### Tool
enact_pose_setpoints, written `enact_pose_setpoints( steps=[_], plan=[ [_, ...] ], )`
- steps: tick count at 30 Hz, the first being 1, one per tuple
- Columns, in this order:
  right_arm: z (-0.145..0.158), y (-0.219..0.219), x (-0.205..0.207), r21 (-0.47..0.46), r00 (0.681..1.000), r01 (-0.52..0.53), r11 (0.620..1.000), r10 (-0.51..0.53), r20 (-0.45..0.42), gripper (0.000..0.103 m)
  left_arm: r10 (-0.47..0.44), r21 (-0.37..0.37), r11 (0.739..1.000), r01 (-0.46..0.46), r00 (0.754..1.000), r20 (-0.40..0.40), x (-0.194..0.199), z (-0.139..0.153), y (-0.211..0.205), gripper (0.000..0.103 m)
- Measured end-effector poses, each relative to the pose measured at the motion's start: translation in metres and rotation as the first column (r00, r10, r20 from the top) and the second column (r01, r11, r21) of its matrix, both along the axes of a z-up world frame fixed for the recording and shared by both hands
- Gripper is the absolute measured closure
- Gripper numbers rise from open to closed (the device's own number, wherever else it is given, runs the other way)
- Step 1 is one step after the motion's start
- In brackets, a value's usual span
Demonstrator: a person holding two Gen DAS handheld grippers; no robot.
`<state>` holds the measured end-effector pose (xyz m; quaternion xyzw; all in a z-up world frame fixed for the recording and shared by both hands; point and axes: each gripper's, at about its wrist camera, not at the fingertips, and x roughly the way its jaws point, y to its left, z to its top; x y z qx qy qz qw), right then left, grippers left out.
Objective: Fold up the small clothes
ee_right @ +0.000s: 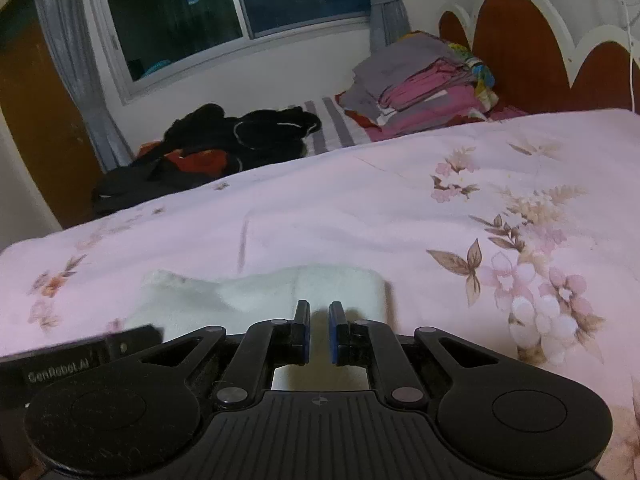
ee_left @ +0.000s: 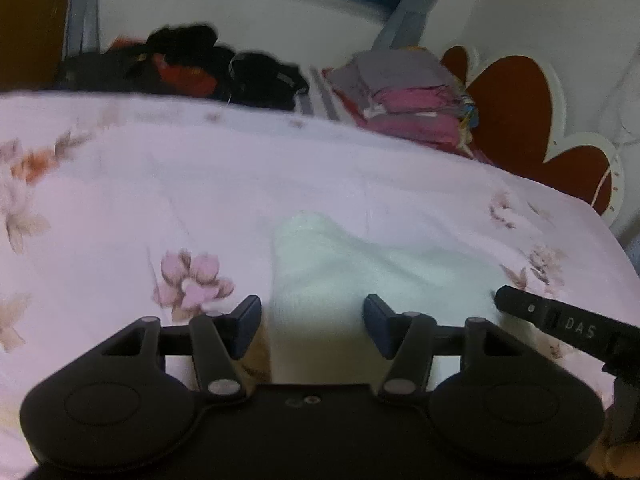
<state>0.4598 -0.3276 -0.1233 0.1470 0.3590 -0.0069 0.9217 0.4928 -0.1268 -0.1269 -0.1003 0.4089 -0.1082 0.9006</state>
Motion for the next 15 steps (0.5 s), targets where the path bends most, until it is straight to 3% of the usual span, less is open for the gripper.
enact_pose_setpoints(
  steps=[2, 6, 9, 15],
  plan=[
    [-0.013, 0.0, 0.009, -0.042, 0.999, -0.006, 0.999, 0.005, -0.031, 0.095, 0.023, -0.032, 0.999, -0.024, 0.999, -0.023, 0.003, -0.006, 0.006, 0.033],
    [-0.027, -0.007, 0.012, -0.071, 0.999, -0.011, 0.997, 0.008, -0.043, 0.095, 0.039, -0.077, 0.996, -0.044, 0.998, -0.057, 0.006, -0.008, 0.014, 0.03],
    [-0.023, -0.01, 0.01, -0.054, 1.0, 0.001, 0.999, -0.002, -0.029, 0.095, 0.038, -0.044, 0.998, -0.039, 0.999, -0.018, 0.004, -0.003, 0.011, 0.032],
    [-0.016, -0.008, 0.007, -0.075, 0.999, -0.024, 0.997, 0.022, -0.035, 0.094, 0.027, 0.003, 1.0, -0.027, 1.0, -0.011, 0.001, 0.0, 0.002, 0.032]
  ],
)
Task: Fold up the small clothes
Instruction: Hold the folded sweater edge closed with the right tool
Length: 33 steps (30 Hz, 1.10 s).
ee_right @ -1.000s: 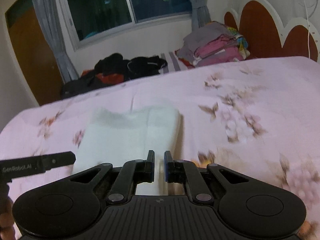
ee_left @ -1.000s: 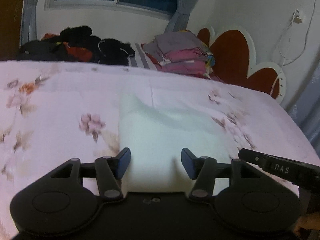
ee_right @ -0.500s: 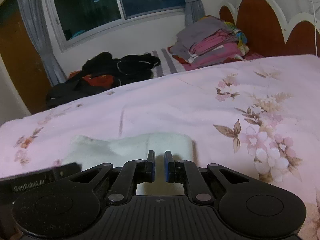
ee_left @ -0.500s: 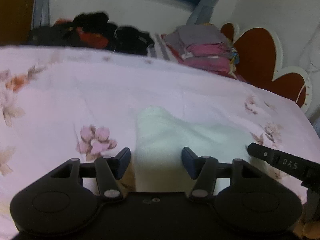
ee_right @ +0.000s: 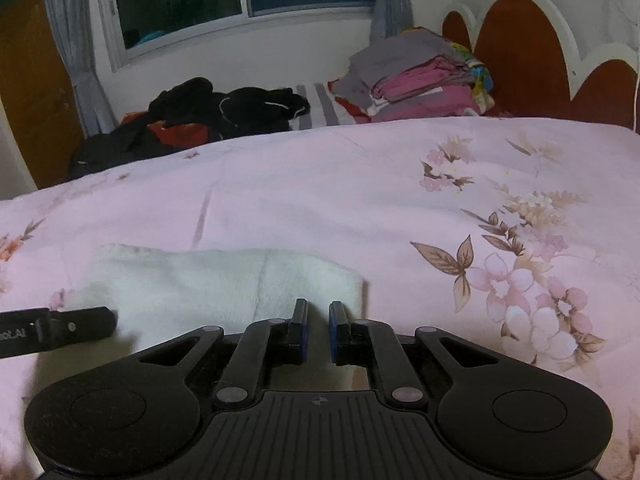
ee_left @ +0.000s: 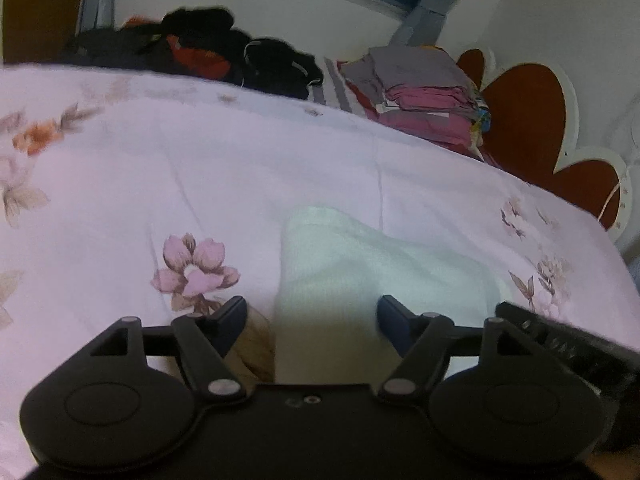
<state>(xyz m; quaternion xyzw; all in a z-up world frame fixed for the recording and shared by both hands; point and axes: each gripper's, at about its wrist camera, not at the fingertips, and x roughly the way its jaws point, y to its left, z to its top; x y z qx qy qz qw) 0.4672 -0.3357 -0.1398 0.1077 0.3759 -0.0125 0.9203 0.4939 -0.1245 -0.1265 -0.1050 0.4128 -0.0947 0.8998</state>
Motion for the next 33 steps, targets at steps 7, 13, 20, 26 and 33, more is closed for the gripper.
enact_pose_setpoints(
  steps=[7, 13, 20, 26, 33],
  plan=[
    [0.03, 0.006, -0.044, 0.025, 0.994, -0.069, 0.997, 0.067, 0.083, 0.094, -0.019, 0.035, 0.999, 0.017, 0.998, 0.061, -0.027, 0.023, -0.003, 0.033],
    [0.03, 0.024, -0.076, -0.007, 0.987, -0.14, 0.99, 0.14, 0.081, 0.094, -0.071, 0.059, 0.996, 0.067, 0.995, 0.072, -0.055, 0.028, -0.007, 0.033],
    [-0.004, 0.02, -0.081, -0.15, 0.99, -0.133, 0.98, 0.137, 0.016, 0.094, -0.094, 0.027, 0.995, 0.095, 0.995, -0.021, -0.064, -0.001, -0.006, 0.03],
    [0.006, 0.003, -0.089, -0.075, 0.994, -0.098, 0.992, 0.101, 0.034, 0.094, -0.086, 0.011, 0.996, 0.087, 0.996, -0.025, -0.071, 0.006, -0.003, 0.032],
    [0.026, 0.015, -0.142, -0.005, 0.979, -0.198, 0.98, 0.198, 0.055, 0.094, -0.097, 0.001, 0.995, 0.097, 0.994, -0.042, -0.101, 0.007, 0.012, 0.032]
  ],
)
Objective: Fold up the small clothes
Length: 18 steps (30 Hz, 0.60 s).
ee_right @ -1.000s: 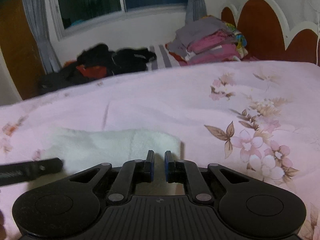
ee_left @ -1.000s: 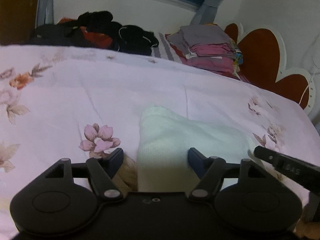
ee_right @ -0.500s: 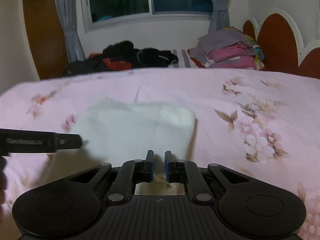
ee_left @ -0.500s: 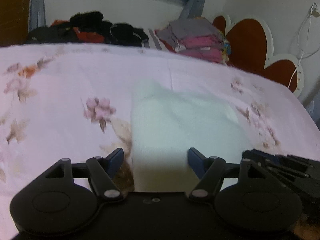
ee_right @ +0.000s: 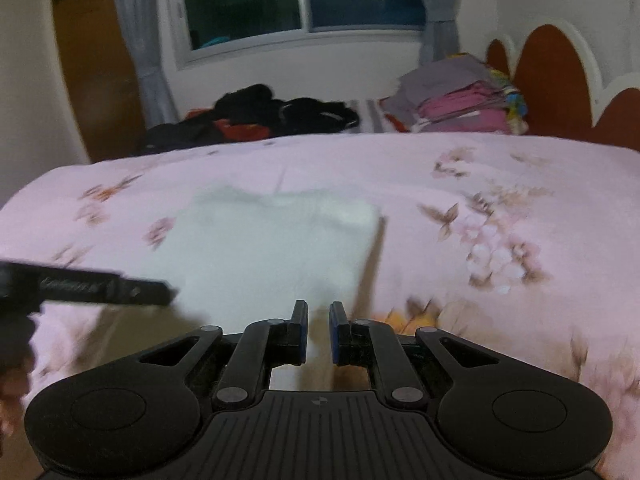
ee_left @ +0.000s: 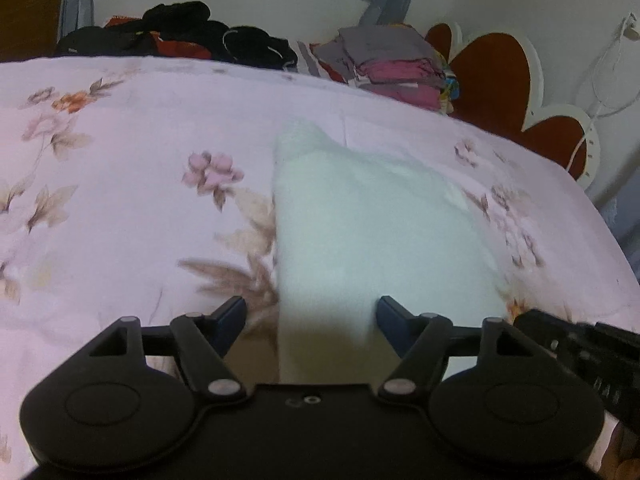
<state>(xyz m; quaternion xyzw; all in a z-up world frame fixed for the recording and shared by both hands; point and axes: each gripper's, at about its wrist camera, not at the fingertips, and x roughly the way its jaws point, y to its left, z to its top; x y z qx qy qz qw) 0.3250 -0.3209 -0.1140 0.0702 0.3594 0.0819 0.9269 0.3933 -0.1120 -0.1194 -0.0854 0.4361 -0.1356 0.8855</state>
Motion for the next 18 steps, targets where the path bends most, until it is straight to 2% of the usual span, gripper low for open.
enact_pose_setpoints(
  steps=[4, 10, 15, 16, 18],
  plan=[
    [-0.009, 0.018, -0.025, -0.049, 0.998, -0.057, 0.997, 0.056, -0.024, 0.094, -0.011, 0.002, 1.0, 0.012, 0.999, -0.043, -0.015, -0.011, 0.003, 0.031],
    [-0.032, 0.018, -0.039, -0.118, 0.995, -0.057, 0.991, 0.047, -0.086, 0.094, -0.033, 0.041, 0.999, 0.034, 0.999, -0.024, -0.033, -0.015, -0.009, 0.031],
    [-0.032, 0.006, -0.039, -0.051, 0.993, -0.031, 0.998, 0.025, -0.116, 0.091, -0.044, 0.064, 0.997, 0.046, 0.999, -0.032, -0.034, -0.011, -0.012, 0.031],
    [-0.029, 0.004, -0.038, -0.04, 0.993, -0.026, 0.999, 0.022, -0.114, 0.085, -0.042, 0.062, 0.997, 0.044, 0.999, -0.035, -0.033, -0.009, -0.012, 0.031],
    [-0.021, -0.001, -0.037, -0.018, 0.995, 0.004, 1.0, -0.006, -0.096, 0.028, -0.035, 0.06, 0.998, 0.036, 0.999, -0.018, -0.029, -0.003, -0.011, 0.029]
  ],
)
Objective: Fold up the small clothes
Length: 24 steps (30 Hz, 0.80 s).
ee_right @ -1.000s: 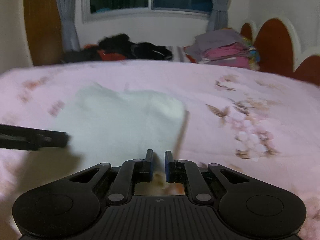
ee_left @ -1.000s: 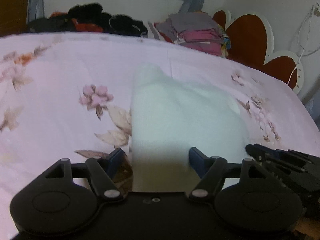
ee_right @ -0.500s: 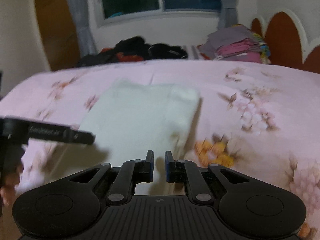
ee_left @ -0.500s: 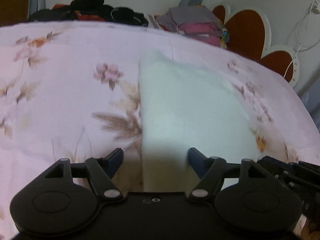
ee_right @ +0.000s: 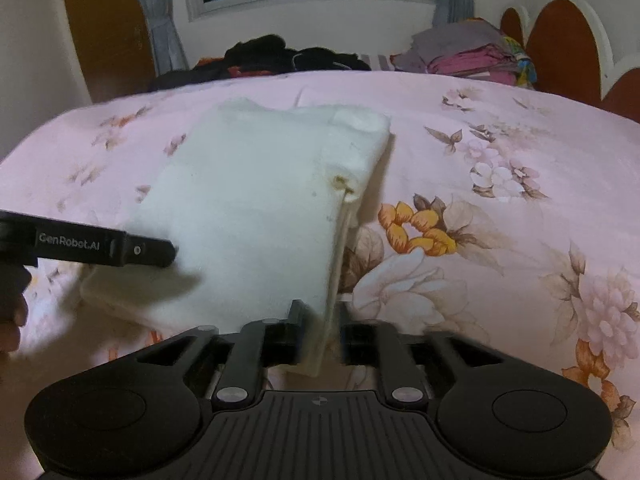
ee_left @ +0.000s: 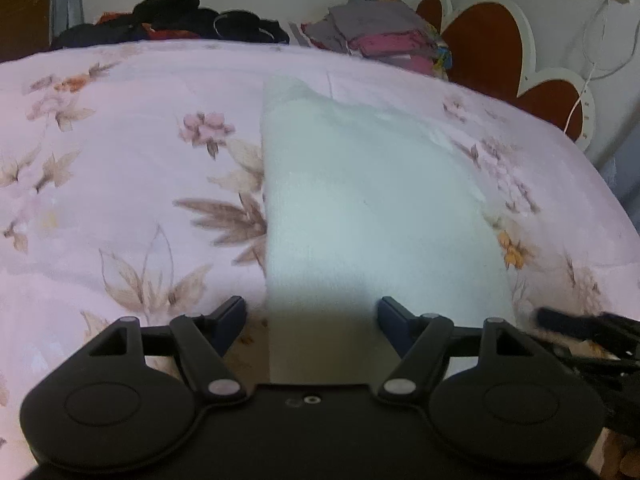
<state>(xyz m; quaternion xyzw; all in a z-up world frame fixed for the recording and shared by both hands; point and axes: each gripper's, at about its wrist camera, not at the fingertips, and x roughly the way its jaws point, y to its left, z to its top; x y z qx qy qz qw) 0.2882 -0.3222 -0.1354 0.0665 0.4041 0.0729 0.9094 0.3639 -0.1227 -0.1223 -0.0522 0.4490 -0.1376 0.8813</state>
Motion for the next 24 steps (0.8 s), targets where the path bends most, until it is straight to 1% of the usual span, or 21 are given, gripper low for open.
enact_pose_setpoints(
  steps=[1, 2, 5, 9, 11, 15, 18, 20, 22, 23, 24],
  plan=[
    [0.005, -0.003, 0.0, 0.017, 1.0, 0.013, 1.0, -0.014, 0.024, 0.023, -0.003, -0.003, 1.0, 0.003, 1.0, 0.011, 0.002, 0.003, 0.0, 0.028],
    [0.009, -0.004, 0.001, 0.03, 0.999, 0.016, 0.999, -0.017, 0.039, 0.023, -0.007, -0.008, 1.0, 0.007, 1.0, 0.021, 0.004, 0.006, 0.001, 0.026],
    [0.015, -0.008, 0.012, 0.056, 0.999, 0.024, 0.998, -0.027, 0.04, 0.023, -0.004, -0.016, 1.0, 0.004, 0.999, 0.033, 0.013, 0.012, 0.001, 0.026],
    [0.013, -0.018, 0.029, 0.126, 0.997, 0.066, 0.99, -0.069, 0.018, 0.023, 0.007, -0.027, 1.0, -0.006, 0.999, 0.034, 0.026, 0.016, 0.0, 0.026],
    [0.009, -0.023, 0.04, 0.168, 0.996, 0.092, 0.981, -0.093, -0.001, 0.023, 0.009, -0.032, 0.999, -0.008, 1.0, 0.02, 0.032, 0.013, 0.001, 0.026],
    [0.003, -0.032, 0.059, 0.254, 0.99, 0.14, 0.957, -0.136, -0.034, 0.023, 0.013, -0.086, 0.996, -0.013, 1.0, -0.008, 0.045, 0.006, 0.004, 0.027],
    [-0.002, -0.035, 0.075, 0.316, 0.988, 0.152, 0.936, -0.142, -0.053, 0.024, 0.013, -0.114, 0.993, -0.017, 0.999, -0.038, 0.055, -0.002, 0.005, 0.029],
    [-0.009, -0.034, 0.086, 0.335, 0.987, 0.16, 0.928, -0.145, -0.072, 0.024, 0.003, -0.143, 0.99, -0.012, 0.998, -0.062, 0.062, -0.008, 0.005, 0.031],
    [-0.016, -0.035, 0.094, 0.362, 0.985, 0.169, 0.917, -0.148, -0.087, 0.024, -0.009, -0.173, 0.985, -0.005, 0.997, -0.078, 0.066, -0.014, 0.005, 0.032],
    [-0.018, -0.035, 0.097, 0.373, 0.985, 0.172, 0.912, -0.149, -0.089, 0.026, -0.013, -0.183, 0.983, -0.003, 0.997, -0.081, 0.068, -0.016, 0.005, 0.032],
    [-0.02, -0.036, 0.101, 0.385, 0.985, 0.174, 0.907, -0.15, -0.09, 0.033, -0.017, -0.193, 0.981, 0.001, 0.997, -0.081, 0.069, -0.018, 0.004, 0.032]
  ],
)
